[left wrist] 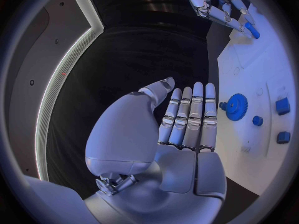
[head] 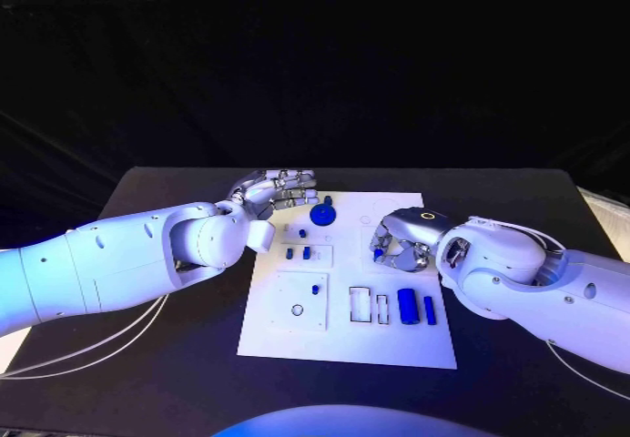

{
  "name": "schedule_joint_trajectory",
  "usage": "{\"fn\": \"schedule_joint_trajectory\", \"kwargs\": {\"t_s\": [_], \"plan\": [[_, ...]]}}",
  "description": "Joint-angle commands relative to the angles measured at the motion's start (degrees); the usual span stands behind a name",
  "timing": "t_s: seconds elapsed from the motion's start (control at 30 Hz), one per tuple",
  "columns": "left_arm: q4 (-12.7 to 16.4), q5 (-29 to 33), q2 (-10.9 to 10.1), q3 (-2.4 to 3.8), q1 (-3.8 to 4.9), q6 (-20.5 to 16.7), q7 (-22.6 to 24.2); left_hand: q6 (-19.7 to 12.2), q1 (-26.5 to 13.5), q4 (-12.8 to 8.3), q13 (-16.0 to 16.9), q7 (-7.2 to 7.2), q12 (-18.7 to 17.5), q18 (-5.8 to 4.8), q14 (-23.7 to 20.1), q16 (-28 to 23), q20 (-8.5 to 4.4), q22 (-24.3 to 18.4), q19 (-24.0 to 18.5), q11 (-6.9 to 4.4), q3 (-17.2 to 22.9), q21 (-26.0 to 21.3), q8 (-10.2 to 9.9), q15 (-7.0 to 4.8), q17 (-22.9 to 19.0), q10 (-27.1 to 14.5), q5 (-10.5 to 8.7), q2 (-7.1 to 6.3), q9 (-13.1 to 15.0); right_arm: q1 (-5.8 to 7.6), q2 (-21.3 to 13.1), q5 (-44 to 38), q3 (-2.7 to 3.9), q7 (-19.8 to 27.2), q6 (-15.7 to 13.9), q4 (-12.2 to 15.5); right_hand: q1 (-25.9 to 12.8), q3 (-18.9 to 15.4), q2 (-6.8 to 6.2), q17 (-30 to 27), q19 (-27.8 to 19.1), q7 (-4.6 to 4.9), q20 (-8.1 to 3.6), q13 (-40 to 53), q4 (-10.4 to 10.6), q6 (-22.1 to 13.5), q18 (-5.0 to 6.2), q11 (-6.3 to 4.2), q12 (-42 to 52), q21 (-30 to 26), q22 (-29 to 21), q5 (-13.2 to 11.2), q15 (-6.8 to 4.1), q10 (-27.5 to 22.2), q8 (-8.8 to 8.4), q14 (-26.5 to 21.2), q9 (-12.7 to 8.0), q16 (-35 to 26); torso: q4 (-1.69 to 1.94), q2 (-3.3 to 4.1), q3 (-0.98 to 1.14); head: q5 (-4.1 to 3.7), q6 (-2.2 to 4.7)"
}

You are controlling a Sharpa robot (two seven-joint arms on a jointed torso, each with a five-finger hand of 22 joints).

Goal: Assemble the parts on the task board

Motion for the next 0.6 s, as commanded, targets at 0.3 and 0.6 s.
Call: {"fn": "schedule_joint_trajectory", "kwargs": {"t_s": [0.3,0.6], "plan": [[0.2,0.1,0.0,0.04,0.00,1.1,0.3,0.3,0.0,0.1,-0.1,0.20,0.4,1.08,0.3,-0.4,-0.08,-0.2,0.3,-0.10,-0.2,0.1,0.4,0.00,-0.2,0.3,0.23,0.55,0.0,-0.20,0.3,-2.3,-0.09,-2.0,-4.5,0.2,0.2,1.8,0.96,0.6,1.0,-0.34,-0.24,0.3,-0.1,1.9,-0.62,-0.59,0.1,1.1,1.4,-0.8,-0.69,2.4,1.00,1.6,0.5,0.9,-0.01,-0.03,0.05,0.18,-0.25],[0.1,0.1,-0.1,0.04,0.00,1.0,0.4,0.3,0.0,0.1,-0.1,0.21,0.4,1.07,0.3,-0.4,-0.08,-0.2,0.3,-0.09,-0.2,0.1,0.4,0.01,-0.2,0.3,0.23,0.57,0.0,-0.03,-3.0,-1.1,0.58,-1.9,-8.4,5.7,0.3,2.2,0.78,0.9,1.4,-0.46,-0.37,0.3,-0.3,2.3,-0.76,-0.75,0.0,1.6,2.1,-0.9,-0.82,2.9,1.16,1.7,0.6,1.2,-0.03,-0.07,0.00,0.29,-0.21]]}}
